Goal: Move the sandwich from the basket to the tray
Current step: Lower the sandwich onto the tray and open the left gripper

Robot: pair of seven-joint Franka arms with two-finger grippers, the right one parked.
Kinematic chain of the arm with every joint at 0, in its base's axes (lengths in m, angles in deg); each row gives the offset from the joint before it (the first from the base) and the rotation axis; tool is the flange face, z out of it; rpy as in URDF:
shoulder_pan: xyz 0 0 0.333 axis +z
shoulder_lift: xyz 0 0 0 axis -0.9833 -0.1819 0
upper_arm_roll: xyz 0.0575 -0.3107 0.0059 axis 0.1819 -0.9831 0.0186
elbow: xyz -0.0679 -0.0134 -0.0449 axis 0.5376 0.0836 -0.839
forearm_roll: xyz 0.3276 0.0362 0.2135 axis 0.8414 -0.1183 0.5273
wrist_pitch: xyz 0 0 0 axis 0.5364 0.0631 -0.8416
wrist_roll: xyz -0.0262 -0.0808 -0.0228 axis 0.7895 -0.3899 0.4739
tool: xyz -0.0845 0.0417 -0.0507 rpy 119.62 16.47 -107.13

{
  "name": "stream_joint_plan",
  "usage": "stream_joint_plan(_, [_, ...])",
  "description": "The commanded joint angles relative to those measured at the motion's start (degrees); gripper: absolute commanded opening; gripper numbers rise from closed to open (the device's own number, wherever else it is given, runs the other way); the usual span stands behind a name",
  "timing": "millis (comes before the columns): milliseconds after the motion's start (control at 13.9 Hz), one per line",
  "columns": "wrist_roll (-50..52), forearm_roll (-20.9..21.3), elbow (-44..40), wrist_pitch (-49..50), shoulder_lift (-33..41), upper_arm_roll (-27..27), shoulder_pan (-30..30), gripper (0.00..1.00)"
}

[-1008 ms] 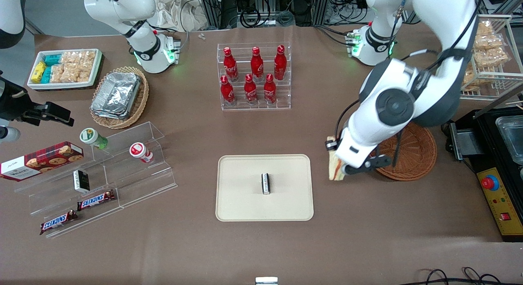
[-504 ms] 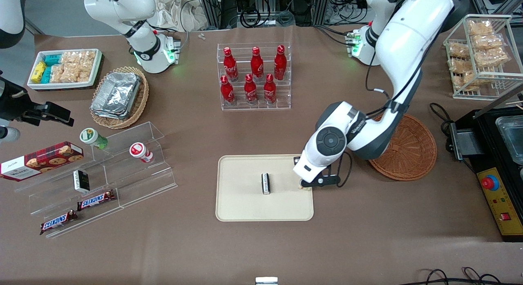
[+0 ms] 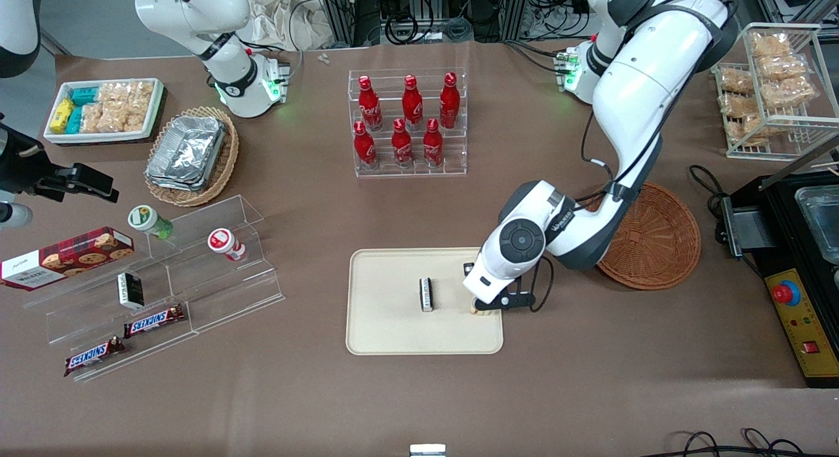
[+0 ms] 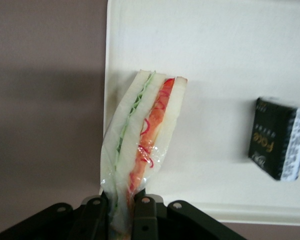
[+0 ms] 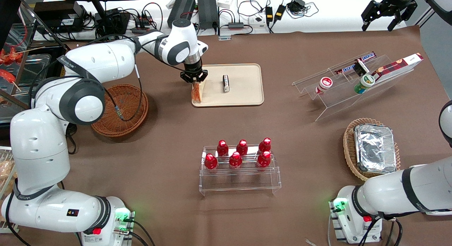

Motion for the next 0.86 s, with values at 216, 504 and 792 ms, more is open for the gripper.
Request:
stream_joint_plan(216, [4.06, 1.73, -4.30, 0.41, -3.09, 0.13, -0.85, 0.54])
stream_joint_plan(504, [4.85, 1.82, -4.30, 0.41, -3.36, 0.13, -0.85, 1.00])
stream_joint_plan(792, [5.11, 1.64, -4.30, 0.50, -2.57, 0.04, -0.67, 1.00])
